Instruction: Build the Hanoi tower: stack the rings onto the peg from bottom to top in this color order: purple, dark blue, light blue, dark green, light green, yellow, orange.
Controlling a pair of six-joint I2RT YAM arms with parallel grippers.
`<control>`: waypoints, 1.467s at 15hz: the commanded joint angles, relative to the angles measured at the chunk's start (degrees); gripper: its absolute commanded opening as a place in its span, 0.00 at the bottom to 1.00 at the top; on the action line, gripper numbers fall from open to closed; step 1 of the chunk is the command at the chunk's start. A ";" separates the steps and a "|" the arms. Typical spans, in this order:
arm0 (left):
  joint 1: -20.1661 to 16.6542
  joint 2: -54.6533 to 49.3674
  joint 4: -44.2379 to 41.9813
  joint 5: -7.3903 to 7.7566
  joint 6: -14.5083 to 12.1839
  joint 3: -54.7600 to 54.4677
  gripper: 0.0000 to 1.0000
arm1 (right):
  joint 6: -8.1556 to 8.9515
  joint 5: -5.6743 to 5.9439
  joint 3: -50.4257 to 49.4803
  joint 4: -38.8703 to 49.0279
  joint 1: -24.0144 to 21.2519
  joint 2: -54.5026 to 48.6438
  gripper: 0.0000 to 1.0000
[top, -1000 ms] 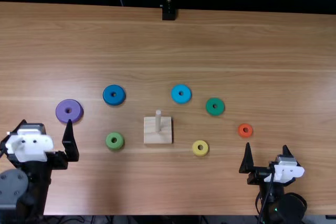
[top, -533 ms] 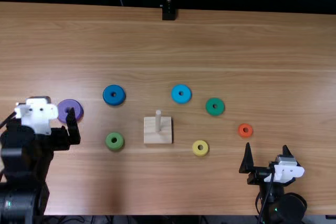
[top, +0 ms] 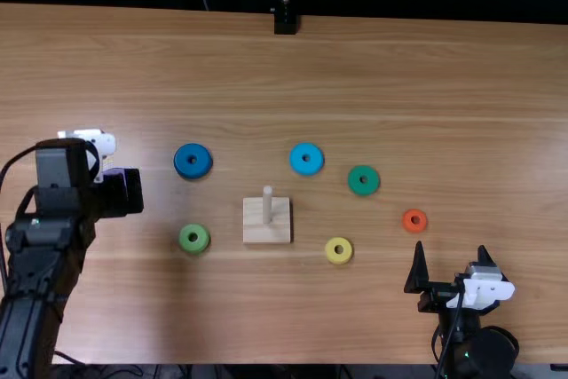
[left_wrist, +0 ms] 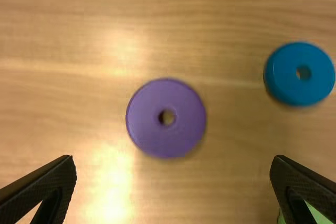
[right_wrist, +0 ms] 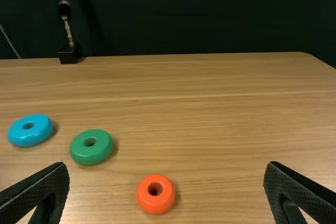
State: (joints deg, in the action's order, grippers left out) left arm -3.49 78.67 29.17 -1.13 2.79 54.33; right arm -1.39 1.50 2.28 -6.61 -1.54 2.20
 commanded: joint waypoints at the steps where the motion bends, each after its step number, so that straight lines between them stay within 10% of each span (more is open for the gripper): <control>1: -0.47 3.24 0.57 0.07 -0.78 2.63 1.00 | 0.02 -0.02 -1.23 -0.94 -0.30 -0.88 1.00; 6: -0.64 14.75 10.38 -3.41 -1.63 10.19 1.00 | 0.02 -0.02 -1.23 -0.94 -0.30 -0.88 1.00; 9: -0.56 17.57 10.28 -3.51 -5.74 11.07 1.00 | 0.02 -0.02 -1.23 -0.94 -0.30 -0.88 1.00; 22: -0.47 28.55 9.86 -3.51 -6.27 18.36 1.00 | 0.02 -0.02 -1.23 -0.94 -0.30 -0.88 1.00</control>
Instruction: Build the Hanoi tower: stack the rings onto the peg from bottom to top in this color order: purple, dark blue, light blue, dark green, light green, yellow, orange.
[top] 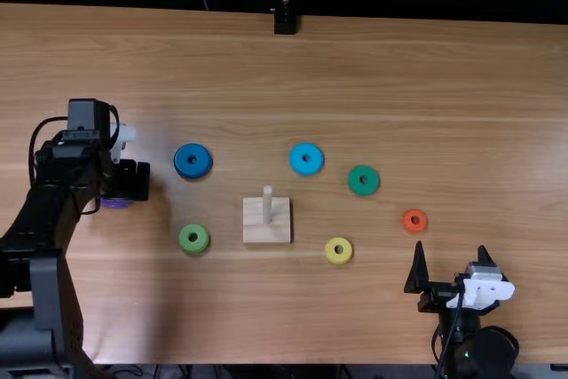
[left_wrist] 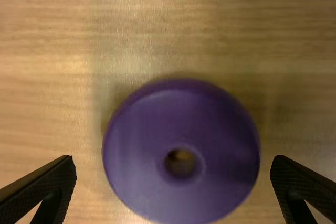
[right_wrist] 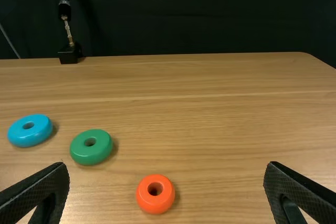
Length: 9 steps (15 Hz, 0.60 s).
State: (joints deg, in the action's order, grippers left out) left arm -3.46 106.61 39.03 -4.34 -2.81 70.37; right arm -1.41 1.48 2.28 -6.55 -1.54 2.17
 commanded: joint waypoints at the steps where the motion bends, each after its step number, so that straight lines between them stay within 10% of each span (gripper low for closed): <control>1: -0.40 1.06 0.00 -0.30 -0.67 2.58 1.00 | 0.04 0.00 -1.23 -1.00 -0.30 -0.86 1.00; 9: -0.05 4.31 0.21 -0.51 -0.57 3.81 1.00 | 0.04 0.00 -1.23 -1.00 -0.30 -0.86 1.00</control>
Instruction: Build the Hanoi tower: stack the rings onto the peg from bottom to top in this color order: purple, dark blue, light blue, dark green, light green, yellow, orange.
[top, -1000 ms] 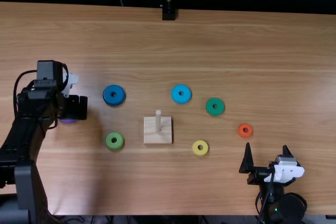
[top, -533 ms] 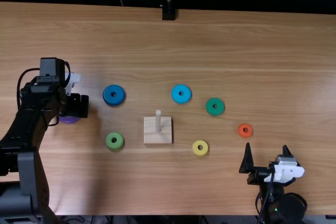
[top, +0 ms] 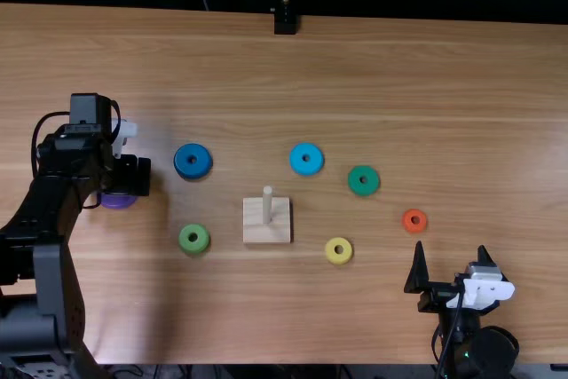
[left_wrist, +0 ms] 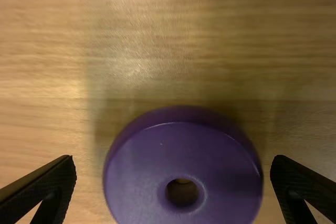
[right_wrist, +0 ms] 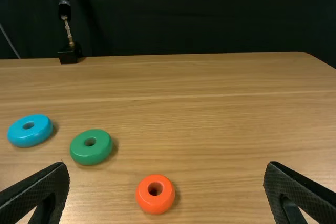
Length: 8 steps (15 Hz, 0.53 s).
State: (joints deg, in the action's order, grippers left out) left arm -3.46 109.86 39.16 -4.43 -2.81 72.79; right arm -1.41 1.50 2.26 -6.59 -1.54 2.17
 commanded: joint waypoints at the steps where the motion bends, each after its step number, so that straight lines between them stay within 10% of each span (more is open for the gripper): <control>1: -0.05 1.14 0.08 -0.43 -0.57 1.39 1.00 | 0.04 -0.02 -1.21 -0.96 -0.30 -0.86 1.00; 8: -0.05 2.46 0.50 -0.53 -0.46 1.30 1.00 | 0.04 -0.02 -1.21 -0.96 -0.30 -0.86 1.00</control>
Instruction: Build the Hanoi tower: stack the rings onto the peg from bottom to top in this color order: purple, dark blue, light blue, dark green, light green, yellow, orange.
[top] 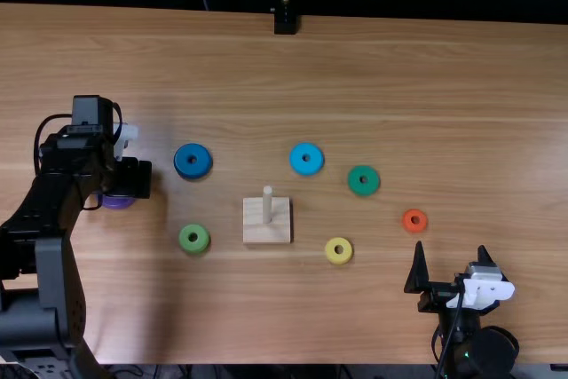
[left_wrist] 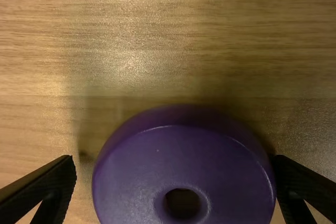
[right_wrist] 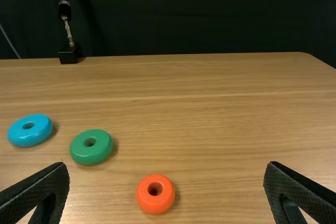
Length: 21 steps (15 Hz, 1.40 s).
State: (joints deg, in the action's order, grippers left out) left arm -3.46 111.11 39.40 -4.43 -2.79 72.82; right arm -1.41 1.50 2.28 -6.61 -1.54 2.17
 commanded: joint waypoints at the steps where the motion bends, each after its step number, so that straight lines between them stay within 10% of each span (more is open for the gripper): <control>1: -0.05 1.21 0.26 -0.53 -0.48 1.28 1.00 | 0.04 -0.02 -1.23 -0.94 -0.30 -0.86 1.00; 4: 0.04 1.04 0.58 -0.53 -0.48 1.28 0.95 | 0.04 -0.02 -1.23 -0.94 -0.30 -0.86 1.00; 6: 0.30 0.78 -0.06 -0.74 -0.38 0.84 0.00 | 0.04 -0.02 -1.23 -0.94 -0.30 -0.86 1.00; 10: 2.15 0.42 0.36 -4.96 -0.59 1.45 0.00 | 0.04 -0.02 -1.23 -0.94 -0.30 -0.86 1.00; 21: 10.14 -11.00 26.84 -2.22 1.10 18.85 0.00 | 0.04 -0.02 -1.23 -0.94 -0.30 -0.86 1.00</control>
State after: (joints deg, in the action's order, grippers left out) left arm 5.98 101.84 66.37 -7.68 -2.50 89.65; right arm -1.39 1.50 2.26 -6.61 -1.56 2.17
